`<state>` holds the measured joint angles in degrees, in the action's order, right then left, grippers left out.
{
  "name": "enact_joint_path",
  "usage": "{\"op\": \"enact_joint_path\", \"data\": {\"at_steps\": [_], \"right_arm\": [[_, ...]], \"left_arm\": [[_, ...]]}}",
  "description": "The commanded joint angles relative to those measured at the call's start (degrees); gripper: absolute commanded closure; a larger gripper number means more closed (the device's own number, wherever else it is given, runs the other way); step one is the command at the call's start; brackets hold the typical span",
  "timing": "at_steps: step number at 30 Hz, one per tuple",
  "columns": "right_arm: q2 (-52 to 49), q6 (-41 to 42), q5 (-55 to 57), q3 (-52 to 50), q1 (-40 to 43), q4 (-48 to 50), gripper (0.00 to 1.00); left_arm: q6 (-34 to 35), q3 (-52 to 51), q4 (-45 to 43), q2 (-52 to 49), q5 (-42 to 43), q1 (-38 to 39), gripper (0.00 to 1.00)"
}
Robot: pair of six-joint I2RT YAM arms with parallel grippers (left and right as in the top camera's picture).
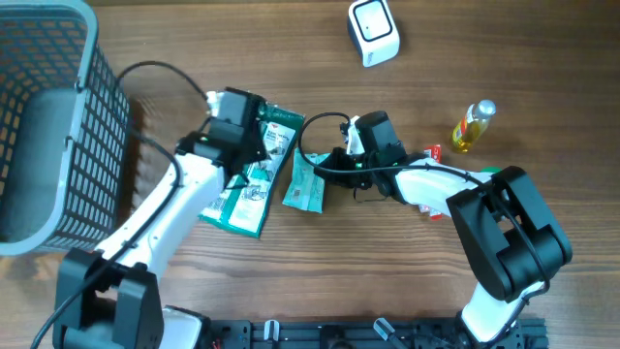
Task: Scan the item barcode
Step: 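Raise left gripper off the gloves pack toward the basket, then lift the wipes packet with right gripper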
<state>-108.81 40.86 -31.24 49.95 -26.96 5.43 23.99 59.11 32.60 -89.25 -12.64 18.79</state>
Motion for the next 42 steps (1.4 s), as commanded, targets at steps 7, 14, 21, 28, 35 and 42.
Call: {"op": "enact_joint_path", "data": {"at_steps": [7,14,21,28,35,42], "right_arm": [[-1.0,-1.7,1.9,-0.2,0.0,-0.1,0.96],[-1.0,-1.7,1.9,-0.2,0.0,-0.1,0.96],[-1.0,-1.7,1.8,-0.2,0.0,-0.1,0.96],[-1.0,-0.4,1.6,-0.2,0.0,-0.3,0.96],[-1.0,-0.4,1.7,-0.2,0.0,-0.3,0.96],[0.9,-0.5,-2.5,-0.2,1.0,-0.2,0.96]], "left_arm": [[3.7,0.5,1.9,0.3,-2.8,-11.9,0.0],[3.7,0.5,1.9,0.3,-2.8,-11.9,0.0],[3.7,0.5,1.9,0.3,-2.8,-11.9,0.0],[3.7,0.5,1.9,0.3,-2.8,-11.9,0.0],[3.7,0.5,1.9,0.3,-2.8,-11.9,0.0],[3.7,0.5,1.9,0.3,-2.8,-11.9,0.0]]}}
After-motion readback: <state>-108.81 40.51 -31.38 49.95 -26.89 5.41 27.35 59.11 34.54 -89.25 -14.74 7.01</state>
